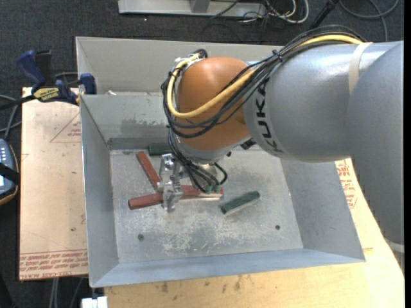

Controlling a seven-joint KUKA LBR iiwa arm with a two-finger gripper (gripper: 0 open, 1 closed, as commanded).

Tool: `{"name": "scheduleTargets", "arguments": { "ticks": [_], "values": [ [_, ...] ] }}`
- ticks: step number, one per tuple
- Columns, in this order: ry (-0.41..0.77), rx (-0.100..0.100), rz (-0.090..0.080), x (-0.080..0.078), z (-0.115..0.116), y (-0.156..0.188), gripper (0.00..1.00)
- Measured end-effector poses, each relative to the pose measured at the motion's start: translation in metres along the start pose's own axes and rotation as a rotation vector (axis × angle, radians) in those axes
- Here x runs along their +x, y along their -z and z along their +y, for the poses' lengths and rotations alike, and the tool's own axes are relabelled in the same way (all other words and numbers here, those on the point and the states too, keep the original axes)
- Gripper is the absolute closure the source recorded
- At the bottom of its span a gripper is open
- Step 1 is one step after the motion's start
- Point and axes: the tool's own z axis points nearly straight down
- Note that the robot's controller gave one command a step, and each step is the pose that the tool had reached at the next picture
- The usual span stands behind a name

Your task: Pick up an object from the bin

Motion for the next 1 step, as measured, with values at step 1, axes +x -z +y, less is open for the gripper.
{"name": "scheduleTargets", "arguments": {
  "ticks": [1],
  "values": [
    [0.021, 0.0, -0.001, -0.0011, -0.0019, 0.0705, 1.0]
  ]
}}
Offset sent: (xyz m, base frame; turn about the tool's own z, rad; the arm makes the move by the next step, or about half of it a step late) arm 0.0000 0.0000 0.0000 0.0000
